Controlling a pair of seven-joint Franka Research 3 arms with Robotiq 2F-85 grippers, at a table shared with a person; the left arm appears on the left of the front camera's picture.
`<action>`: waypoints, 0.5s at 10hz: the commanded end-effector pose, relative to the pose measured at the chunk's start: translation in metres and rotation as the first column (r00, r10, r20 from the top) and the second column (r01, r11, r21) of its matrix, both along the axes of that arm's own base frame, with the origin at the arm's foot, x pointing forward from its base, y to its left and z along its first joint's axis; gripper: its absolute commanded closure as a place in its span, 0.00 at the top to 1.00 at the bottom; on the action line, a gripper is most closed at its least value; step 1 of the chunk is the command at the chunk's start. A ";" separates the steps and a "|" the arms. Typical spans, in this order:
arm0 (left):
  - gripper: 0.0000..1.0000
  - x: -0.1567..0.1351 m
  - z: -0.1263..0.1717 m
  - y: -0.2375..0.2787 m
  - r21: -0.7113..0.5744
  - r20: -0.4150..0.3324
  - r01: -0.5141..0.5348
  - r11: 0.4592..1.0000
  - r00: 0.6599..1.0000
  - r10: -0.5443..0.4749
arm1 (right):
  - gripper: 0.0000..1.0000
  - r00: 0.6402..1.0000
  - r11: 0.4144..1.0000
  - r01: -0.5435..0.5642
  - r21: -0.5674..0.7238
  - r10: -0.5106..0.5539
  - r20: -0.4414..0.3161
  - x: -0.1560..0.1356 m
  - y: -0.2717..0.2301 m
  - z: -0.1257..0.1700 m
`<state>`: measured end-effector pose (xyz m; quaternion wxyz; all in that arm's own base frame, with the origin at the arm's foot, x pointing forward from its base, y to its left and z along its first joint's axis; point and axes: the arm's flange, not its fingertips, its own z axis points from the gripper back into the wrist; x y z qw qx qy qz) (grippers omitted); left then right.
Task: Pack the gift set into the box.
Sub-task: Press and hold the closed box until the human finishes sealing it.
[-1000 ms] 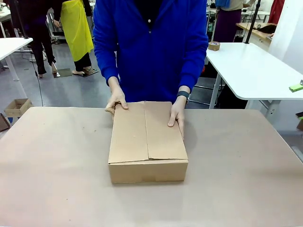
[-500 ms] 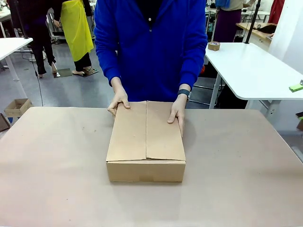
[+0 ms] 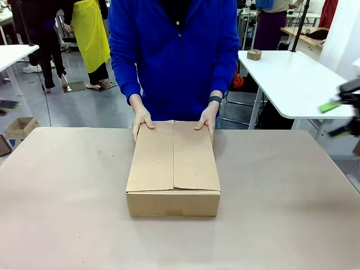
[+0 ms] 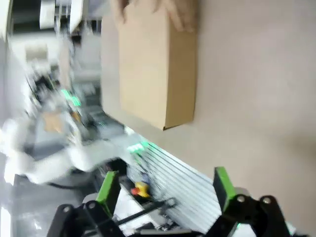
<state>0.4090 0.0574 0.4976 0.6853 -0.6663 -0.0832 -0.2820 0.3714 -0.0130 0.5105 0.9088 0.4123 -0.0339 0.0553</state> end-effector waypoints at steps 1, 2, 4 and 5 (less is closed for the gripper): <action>1.00 0.026 -0.025 -0.083 0.096 0.307 0.189 0.977 0.928 -0.210 | 1.00 0.870 0.910 -0.385 -0.154 0.413 0.269 0.033 0.096 -0.007; 1.00 0.025 -0.044 -0.117 0.091 0.341 0.254 0.963 0.900 -0.269 | 1.00 0.768 0.850 -0.495 -0.181 0.526 0.366 0.031 0.130 -0.010; 1.00 0.011 -0.078 -0.156 0.103 0.645 0.197 0.975 0.733 -0.216 | 1.00 0.559 0.844 -0.439 -0.307 0.524 0.642 0.028 0.172 -0.025; 1.00 0.007 -0.085 -0.162 0.096 0.711 0.124 0.988 0.686 -0.155 | 1.00 0.586 0.855 -0.400 -0.330 0.516 0.625 0.028 0.176 -0.032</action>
